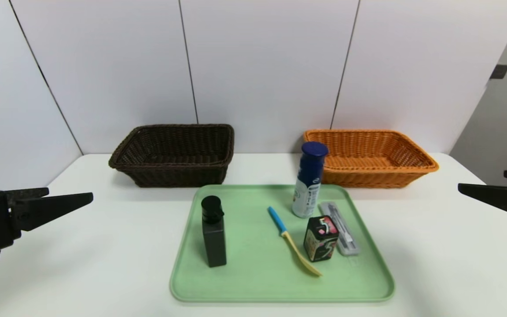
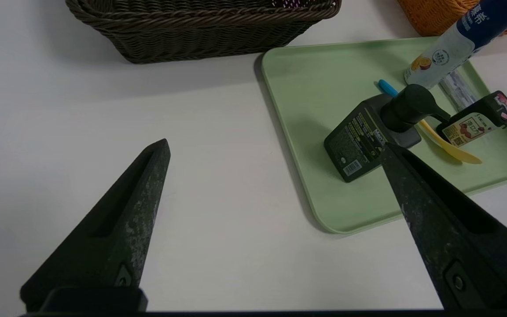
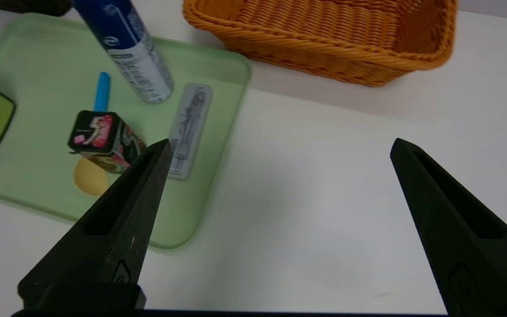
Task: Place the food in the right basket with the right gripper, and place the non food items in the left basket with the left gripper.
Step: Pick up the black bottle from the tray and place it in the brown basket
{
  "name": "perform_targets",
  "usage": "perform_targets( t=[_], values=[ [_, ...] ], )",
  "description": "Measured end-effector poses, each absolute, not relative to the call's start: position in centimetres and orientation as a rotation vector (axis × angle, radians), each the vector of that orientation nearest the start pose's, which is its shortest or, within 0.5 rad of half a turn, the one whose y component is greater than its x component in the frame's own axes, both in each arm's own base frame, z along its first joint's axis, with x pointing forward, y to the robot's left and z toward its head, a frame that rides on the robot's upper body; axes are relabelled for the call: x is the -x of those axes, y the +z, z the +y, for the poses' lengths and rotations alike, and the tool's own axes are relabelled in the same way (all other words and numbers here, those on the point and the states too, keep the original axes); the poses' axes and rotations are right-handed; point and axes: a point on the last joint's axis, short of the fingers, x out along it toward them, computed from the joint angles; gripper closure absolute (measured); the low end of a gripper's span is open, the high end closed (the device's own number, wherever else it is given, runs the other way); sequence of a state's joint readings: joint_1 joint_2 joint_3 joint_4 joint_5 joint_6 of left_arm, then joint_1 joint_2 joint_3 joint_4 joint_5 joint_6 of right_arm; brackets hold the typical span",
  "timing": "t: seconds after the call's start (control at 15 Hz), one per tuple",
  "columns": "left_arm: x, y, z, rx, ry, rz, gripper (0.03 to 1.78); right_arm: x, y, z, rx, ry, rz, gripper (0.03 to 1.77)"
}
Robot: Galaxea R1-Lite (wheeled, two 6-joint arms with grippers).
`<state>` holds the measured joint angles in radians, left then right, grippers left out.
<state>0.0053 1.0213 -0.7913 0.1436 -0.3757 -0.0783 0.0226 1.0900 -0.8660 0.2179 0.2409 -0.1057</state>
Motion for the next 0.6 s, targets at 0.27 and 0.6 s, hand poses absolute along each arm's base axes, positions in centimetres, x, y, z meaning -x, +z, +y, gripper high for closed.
perform_targets(
  t=[0.27, 0.6],
  values=[
    [-14.8, 25.8, -0.9, 0.153, -0.426, 0.408, 0.12, -15.6, 25.8, 1.3, 0.043, 0.375, 0.461, 0.09],
    [-16.0, 25.0, -1.4, 0.094, -0.727, 0.411, 0.12, -15.9, 25.7, 1.6, 0.044, 0.399, 0.461, 0.09]
  ],
)
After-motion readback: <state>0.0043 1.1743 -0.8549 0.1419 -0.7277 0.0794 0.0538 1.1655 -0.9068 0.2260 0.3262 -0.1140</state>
